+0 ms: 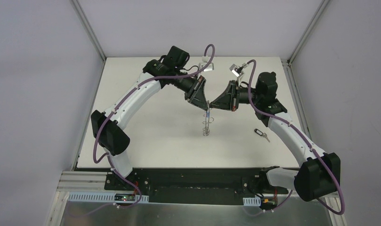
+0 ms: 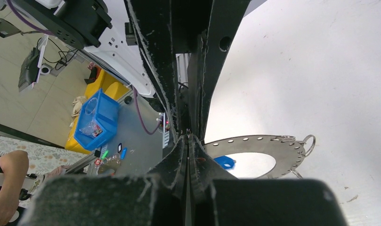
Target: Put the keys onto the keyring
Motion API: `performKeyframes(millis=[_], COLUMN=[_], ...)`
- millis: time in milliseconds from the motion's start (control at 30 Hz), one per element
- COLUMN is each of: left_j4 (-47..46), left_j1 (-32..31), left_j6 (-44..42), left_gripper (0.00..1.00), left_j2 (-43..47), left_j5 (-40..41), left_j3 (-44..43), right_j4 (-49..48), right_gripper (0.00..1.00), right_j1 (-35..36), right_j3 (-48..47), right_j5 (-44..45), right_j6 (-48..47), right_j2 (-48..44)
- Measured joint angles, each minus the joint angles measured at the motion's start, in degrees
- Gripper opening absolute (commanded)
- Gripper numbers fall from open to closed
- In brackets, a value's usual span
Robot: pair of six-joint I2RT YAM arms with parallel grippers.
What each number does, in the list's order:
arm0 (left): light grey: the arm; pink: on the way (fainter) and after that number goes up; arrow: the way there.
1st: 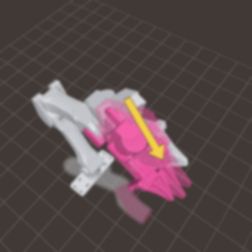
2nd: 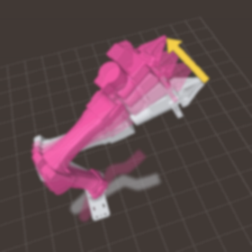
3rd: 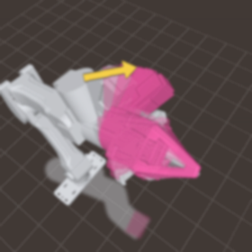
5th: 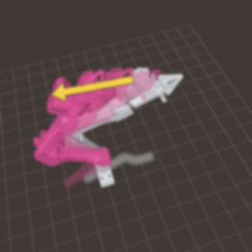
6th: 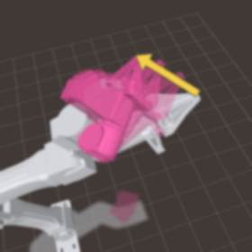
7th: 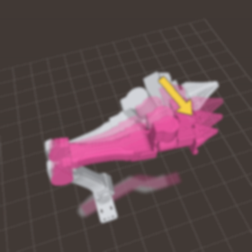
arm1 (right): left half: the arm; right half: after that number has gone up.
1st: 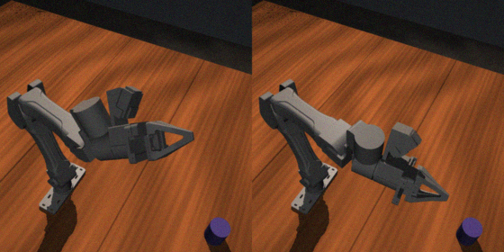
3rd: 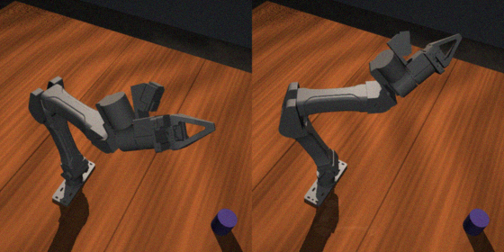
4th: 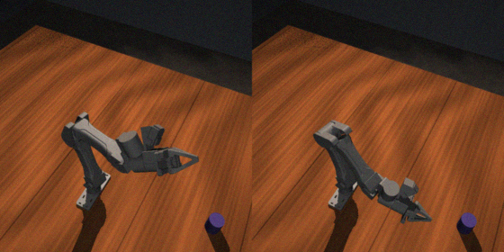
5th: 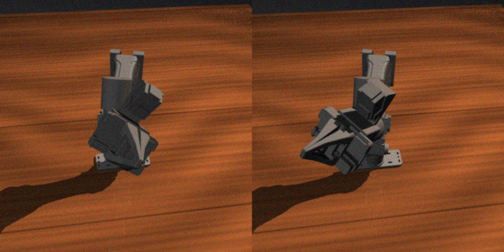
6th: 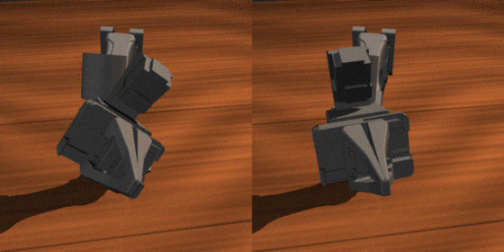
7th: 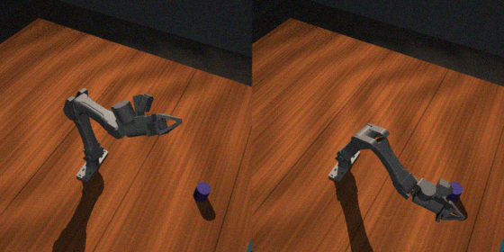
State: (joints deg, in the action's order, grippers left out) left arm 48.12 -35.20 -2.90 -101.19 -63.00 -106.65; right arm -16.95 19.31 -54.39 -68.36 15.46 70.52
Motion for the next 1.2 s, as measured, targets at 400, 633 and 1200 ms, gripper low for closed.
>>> performKeyframes(millis=[400, 633, 1200], left_j4=[3.7, 16.9, 26.1], left_j1=[-0.3, -2.5, -4.2], left_j6=[0.2, -4.6, -8.4], left_gripper=[0.00, 0.00, 0.00], left_j2=[-0.9, -6.4, -9.3], left_j5=[2.2, 8.1, 11.2], left_j3=[-2.4, -15.1, -19.6], right_j4=[1.4, 6.6, 11.1], right_gripper=[0.21, 0.29, 0.25], right_j1=[0.1, 0.7, 3.0], right_j3=[0.1, -0.6, -1.6], right_j5=[0.2, 0.2, 0.2], right_j6=[-2.4, -7.0, -11.2], right_j2=[-0.1, -0.1, -0.1])
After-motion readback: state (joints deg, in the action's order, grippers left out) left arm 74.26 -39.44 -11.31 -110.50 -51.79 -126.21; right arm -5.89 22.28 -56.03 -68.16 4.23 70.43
